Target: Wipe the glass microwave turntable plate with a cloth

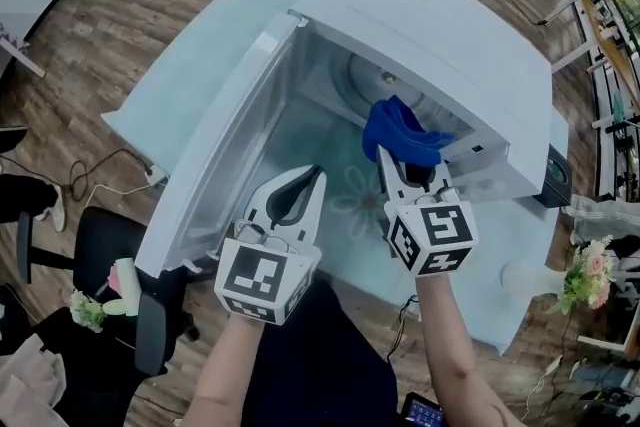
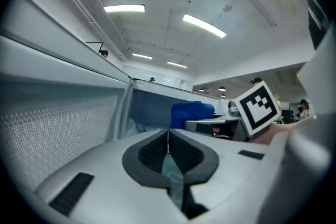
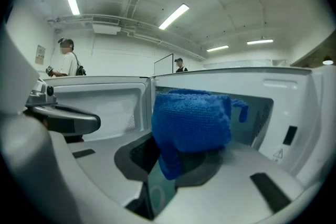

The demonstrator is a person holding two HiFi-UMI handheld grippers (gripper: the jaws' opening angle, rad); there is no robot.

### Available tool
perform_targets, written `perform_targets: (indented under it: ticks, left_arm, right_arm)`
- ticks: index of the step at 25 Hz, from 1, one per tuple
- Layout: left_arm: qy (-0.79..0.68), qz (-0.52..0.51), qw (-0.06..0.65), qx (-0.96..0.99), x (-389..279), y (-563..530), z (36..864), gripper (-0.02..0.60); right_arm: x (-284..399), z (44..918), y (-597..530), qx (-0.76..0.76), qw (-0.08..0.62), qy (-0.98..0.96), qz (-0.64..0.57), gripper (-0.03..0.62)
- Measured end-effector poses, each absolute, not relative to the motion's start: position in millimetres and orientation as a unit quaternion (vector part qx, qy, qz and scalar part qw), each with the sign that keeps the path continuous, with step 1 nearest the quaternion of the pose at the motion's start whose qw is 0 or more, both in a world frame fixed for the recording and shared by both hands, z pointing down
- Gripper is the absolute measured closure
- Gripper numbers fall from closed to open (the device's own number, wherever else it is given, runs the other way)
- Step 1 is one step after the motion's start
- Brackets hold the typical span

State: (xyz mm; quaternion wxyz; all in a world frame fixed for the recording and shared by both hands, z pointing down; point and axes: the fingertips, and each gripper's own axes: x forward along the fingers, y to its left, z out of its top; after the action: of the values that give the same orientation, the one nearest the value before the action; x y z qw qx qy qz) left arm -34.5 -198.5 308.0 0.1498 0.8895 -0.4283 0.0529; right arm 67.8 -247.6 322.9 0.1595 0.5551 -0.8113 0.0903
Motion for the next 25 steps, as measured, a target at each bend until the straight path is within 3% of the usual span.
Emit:
perform_targets:
  ticks: [10, 25]
  left_arm:
    - [-0.452, 0.046, 0.122, 0.882, -40.1, -202.3, 325.7, 0.574]
    - [-0.463, 0.034, 0.115, 0.878, -51.9, -194.7, 349.5, 0.574]
  right_arm:
    - [55.1, 325.6, -317.2, 0.554, 0.229, -0.799, -0.04, 0.533]
    - [41.3, 380.6, -417.4, 0.468, 0.477, -0.694, -0.267, 0.534]
